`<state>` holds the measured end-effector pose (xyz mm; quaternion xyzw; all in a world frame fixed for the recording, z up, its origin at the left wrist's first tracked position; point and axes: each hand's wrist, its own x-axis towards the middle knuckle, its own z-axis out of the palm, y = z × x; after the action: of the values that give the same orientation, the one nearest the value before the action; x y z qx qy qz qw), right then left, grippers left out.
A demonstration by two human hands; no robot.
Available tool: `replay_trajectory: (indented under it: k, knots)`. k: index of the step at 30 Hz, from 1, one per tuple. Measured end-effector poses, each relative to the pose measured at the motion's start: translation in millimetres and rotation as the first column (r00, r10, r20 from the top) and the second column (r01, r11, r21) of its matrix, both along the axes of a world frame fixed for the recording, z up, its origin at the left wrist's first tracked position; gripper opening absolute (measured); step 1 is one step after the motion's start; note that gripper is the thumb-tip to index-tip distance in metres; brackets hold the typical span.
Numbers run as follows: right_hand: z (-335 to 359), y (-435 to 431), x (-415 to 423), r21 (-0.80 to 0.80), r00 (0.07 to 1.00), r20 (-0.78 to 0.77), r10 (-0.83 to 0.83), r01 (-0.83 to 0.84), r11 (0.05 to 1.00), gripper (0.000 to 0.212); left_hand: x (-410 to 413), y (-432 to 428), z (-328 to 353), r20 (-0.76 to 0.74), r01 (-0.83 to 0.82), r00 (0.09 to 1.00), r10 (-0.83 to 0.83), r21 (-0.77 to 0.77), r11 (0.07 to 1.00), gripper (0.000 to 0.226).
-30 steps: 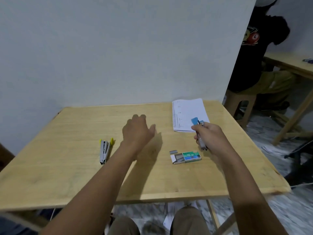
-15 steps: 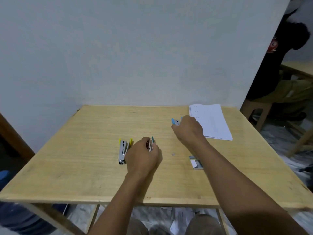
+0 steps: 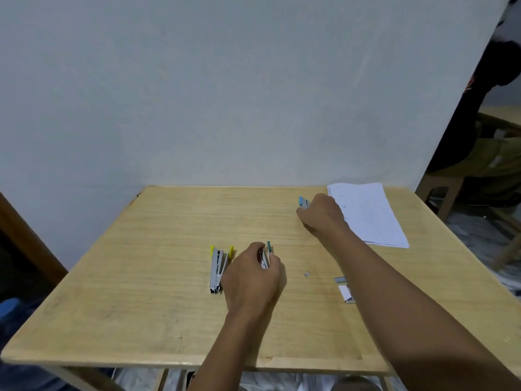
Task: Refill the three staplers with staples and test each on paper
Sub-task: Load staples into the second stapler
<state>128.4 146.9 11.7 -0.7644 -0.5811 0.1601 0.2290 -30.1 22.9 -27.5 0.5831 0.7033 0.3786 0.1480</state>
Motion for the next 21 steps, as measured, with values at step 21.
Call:
replay_trajectory:
  k: [21]
  knots:
    - [-5.4,-55.4,-33.8,-0.123,0.935,-0.334,0.121,-0.171,0.978,0.041,0.6,-3.4,7.1,0.061,0.014,0.998,-0.012,-0.026,1.000,0.024]
